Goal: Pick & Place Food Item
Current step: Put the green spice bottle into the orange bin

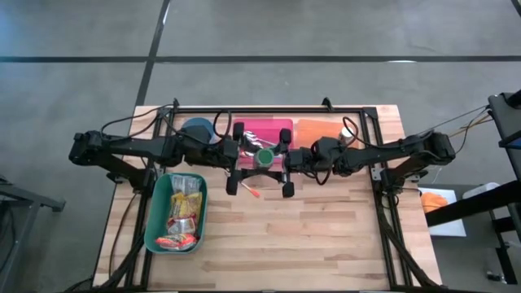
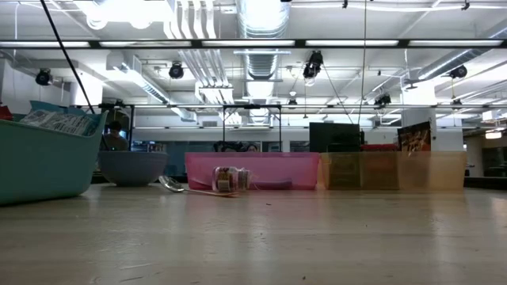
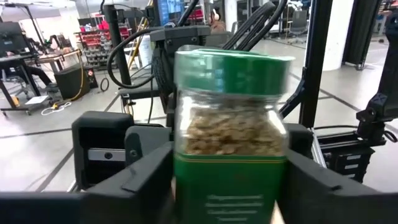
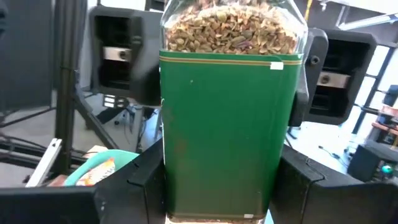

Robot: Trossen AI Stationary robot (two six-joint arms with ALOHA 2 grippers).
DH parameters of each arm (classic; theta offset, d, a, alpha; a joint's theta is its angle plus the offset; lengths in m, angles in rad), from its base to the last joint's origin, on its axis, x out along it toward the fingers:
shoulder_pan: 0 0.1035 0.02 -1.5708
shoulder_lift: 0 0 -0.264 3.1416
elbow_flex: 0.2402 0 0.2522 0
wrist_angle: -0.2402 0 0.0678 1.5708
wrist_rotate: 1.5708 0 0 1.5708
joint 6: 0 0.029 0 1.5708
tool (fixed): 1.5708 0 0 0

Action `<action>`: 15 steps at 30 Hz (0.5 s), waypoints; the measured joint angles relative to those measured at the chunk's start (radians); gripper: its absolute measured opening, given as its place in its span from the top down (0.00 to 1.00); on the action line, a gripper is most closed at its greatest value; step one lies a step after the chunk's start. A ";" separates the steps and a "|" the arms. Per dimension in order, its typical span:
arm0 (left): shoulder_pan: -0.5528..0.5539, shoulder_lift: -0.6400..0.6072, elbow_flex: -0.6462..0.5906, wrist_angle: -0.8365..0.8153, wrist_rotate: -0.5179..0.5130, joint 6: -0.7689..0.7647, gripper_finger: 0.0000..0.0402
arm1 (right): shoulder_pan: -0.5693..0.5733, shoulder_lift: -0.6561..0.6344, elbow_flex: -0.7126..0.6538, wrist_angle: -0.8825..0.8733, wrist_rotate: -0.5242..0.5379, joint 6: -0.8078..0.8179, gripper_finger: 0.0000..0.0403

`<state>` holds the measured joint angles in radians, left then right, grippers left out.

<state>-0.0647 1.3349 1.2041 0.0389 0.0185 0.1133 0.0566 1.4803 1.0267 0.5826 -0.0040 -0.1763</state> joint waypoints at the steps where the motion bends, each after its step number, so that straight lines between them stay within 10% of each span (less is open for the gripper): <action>1: 0.000 0.005 0.000 0.004 -0.001 0.001 0.44 | 0.000 0.000 0.000 0.000 -0.005 0.000 0.54; 10: 0.001 0.021 0.001 -0.012 -0.014 0.019 0.54 | 0.004 0.000 -0.002 -0.018 0.007 0.003 0.52; 15: 0.000 0.013 0.010 -0.139 -0.012 -0.011 0.54 | 0.004 0.000 -0.001 -0.096 -0.010 0.002 0.25</action>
<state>-0.0647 1.3478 1.2141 -0.1001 0.0064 0.1019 0.0610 1.4806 1.0256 0.4863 -0.0139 -0.1740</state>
